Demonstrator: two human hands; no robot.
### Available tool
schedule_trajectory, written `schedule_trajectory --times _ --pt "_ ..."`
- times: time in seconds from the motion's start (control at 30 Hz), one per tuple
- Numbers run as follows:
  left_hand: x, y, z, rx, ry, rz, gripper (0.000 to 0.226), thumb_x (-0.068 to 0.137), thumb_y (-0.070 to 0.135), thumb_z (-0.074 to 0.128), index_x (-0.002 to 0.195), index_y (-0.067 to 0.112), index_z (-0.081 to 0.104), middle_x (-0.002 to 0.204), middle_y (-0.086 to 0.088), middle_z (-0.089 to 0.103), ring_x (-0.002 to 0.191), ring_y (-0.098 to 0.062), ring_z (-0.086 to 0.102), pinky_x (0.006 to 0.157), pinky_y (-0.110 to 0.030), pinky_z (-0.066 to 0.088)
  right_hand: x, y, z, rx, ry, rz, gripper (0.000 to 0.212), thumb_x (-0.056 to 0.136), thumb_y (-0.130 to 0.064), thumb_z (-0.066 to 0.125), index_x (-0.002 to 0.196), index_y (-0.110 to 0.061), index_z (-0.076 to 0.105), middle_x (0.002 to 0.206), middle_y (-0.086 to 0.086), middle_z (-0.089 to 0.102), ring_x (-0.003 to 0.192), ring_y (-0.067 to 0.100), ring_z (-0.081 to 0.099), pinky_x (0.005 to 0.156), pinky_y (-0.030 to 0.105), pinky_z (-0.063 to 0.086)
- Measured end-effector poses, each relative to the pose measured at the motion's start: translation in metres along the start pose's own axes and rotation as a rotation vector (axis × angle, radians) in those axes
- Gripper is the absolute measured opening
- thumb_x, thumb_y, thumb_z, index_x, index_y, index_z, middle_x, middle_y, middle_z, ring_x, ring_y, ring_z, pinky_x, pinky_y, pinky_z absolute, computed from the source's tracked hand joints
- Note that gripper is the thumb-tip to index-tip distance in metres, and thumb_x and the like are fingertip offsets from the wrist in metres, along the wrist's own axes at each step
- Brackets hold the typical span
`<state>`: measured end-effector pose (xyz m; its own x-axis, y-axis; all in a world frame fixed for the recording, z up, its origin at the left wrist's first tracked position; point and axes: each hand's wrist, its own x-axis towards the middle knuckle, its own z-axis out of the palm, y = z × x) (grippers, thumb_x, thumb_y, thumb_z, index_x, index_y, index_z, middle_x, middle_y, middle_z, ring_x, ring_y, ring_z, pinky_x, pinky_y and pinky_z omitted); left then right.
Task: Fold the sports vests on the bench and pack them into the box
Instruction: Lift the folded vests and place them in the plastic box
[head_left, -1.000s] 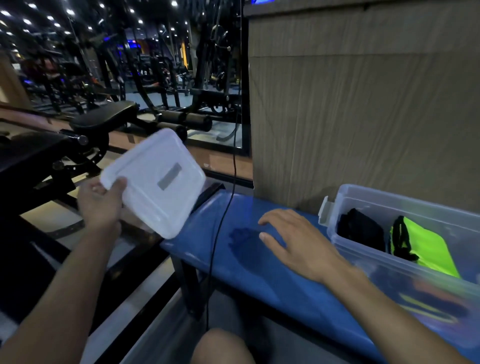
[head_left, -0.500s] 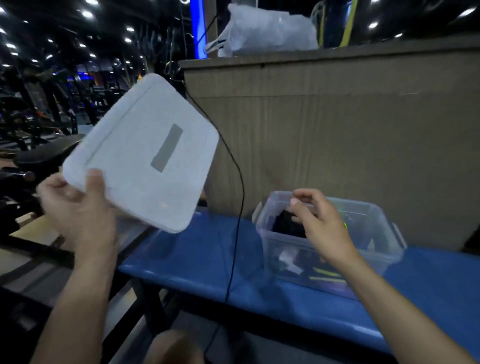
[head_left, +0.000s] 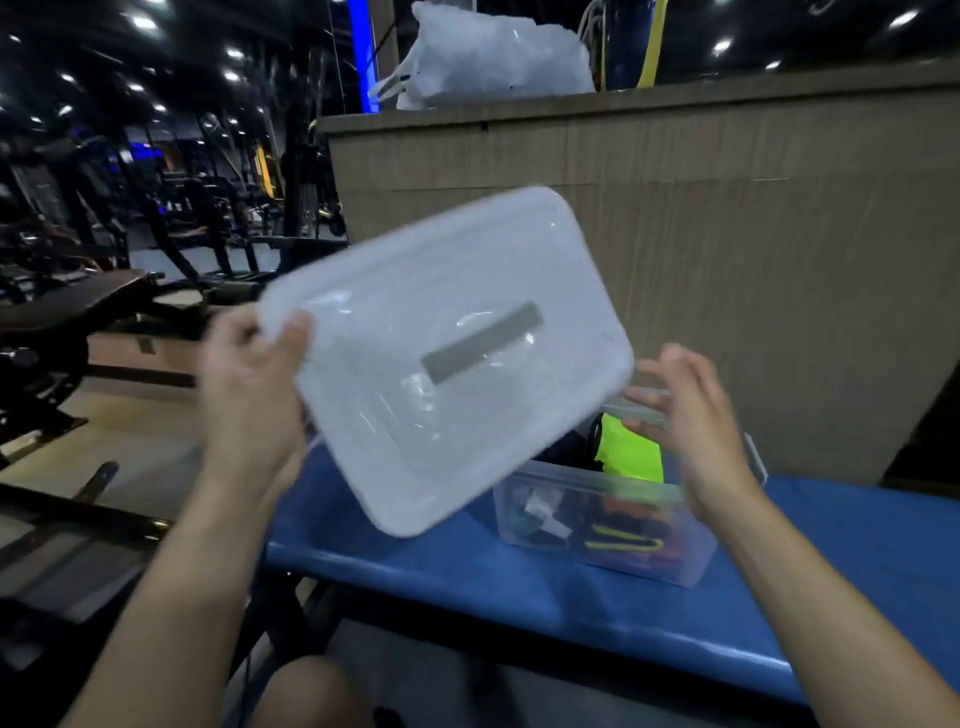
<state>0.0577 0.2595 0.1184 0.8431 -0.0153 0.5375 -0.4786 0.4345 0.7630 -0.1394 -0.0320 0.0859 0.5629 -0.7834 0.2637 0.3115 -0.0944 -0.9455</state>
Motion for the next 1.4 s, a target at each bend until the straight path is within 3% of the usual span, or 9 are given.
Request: schedule_trajectory --times 0.17,0.33,0.4,0.5,0.6,0.73,1.07,1.23,1.4 --pt "-0.025 -0.045 0.081 -0.061 -0.133 -0.475 0.037 0.102 0.014 0.058 0.122 -0.017 0.056 0.118 -0.026 0.070 0.110 -0.040 0.067 0.102 -0.055 0.051 0.021 0.006 -0.074 -0.533 0.107 -0.034 0.068 0.085 -0.067 0.065 0.135 -0.022 0.056 0.127 -0.001 0.062 0.107 0.015 0.063 0.097 0.045 0.053" --pt "-0.020 -0.099 0.120 0.120 -0.336 -0.630 0.022 0.104 0.021 0.058 0.098 0.005 0.071 0.095 -0.008 0.078 0.090 -0.026 0.071 0.084 -0.039 0.056 0.028 0.027 -0.111 -0.504 0.109 0.124 0.036 0.096 -0.035 0.066 0.096 0.000 0.065 0.067 0.004 0.064 0.051 0.017 0.054 0.047 0.033 0.046" --pt "-0.021 -0.115 0.126 0.304 -0.484 -0.620 0.019 0.102 0.025 0.062 0.102 0.009 0.072 0.100 -0.007 0.078 0.091 -0.026 0.071 0.086 -0.041 0.054 0.032 0.036 -0.114 -0.469 0.215 0.186 0.037 0.096 -0.030 0.064 0.086 0.005 0.062 0.052 0.007 0.057 0.039 0.015 0.046 0.038 0.027 0.038" --pt "-0.027 -0.136 0.128 0.459 -0.608 -0.608 0.011 0.097 0.015 0.067 0.087 0.014 0.062 0.087 0.003 0.073 0.077 -0.009 0.066 0.071 -0.023 0.050 0.037 0.043 -0.109 -0.465 0.302 0.218 0.038 0.100 -0.030 0.058 0.085 0.006 0.060 0.057 0.017 0.060 0.030 0.013 0.045 0.033 0.023 0.037" --pt "-0.024 -0.150 0.134 0.589 -0.610 -0.525 0.028 0.095 0.005 0.066 0.085 0.028 0.055 0.083 0.017 0.062 0.072 0.007 0.057 0.069 -0.007 0.044 0.042 0.038 -0.104 -0.620 0.200 0.249 0.043 0.100 -0.035 0.056 0.079 0.002 0.062 0.054 0.012 0.057 0.038 0.021 0.047 0.040 0.028 0.041" --pt "-0.014 -0.156 0.137 0.784 -0.672 -0.422 0.052 0.092 0.012 0.069 0.142 0.013 0.055 0.132 0.003 0.063 0.124 -0.014 0.058 0.110 -0.034 0.045 0.047 0.025 -0.103 -0.967 -0.040 0.335 0.053 0.093 -0.051 0.058 0.067 -0.006 0.065 0.050 0.007 0.065 0.042 0.027 0.060 0.050 0.033 0.052" --pt "-0.032 -0.178 0.124 0.944 -0.735 -0.132 0.032 0.100 0.021 0.057 0.131 0.018 0.065 0.136 -0.007 0.059 0.134 -0.018 0.049 0.098 -0.024 0.042 0.047 0.018 -0.119 -1.507 -0.205 0.407 0.055 0.088 -0.061 0.038 0.080 -0.015 0.067 0.054 0.002 0.070 0.053 0.021 0.069 0.073 0.033 0.058" --pt "-0.020 -0.181 0.131 1.042 -0.735 -0.054 0.031 0.099 0.024 0.058 0.128 0.019 0.068 0.126 0.000 0.068 0.128 -0.018 0.054 0.100 -0.037 0.051 0.076 0.043 -0.098 -1.569 -0.110 0.155 0.038 0.100 -0.047 0.042 0.128 -0.022 0.050 0.123 0.013 0.060 0.109 0.039 0.061 0.085 0.042 0.048" --pt "-0.027 -0.180 0.122 1.056 -0.718 0.042 0.029 0.099 0.026 0.059 0.125 0.023 0.069 0.123 0.011 0.069 0.124 -0.017 0.052 0.104 -0.040 0.047 0.088 0.063 -0.108 -1.558 -0.134 0.057 0.026 0.097 -0.041 0.033 0.084 -0.020 0.044 0.111 0.011 0.060 0.092 0.033 0.049 0.084 0.042 0.049"
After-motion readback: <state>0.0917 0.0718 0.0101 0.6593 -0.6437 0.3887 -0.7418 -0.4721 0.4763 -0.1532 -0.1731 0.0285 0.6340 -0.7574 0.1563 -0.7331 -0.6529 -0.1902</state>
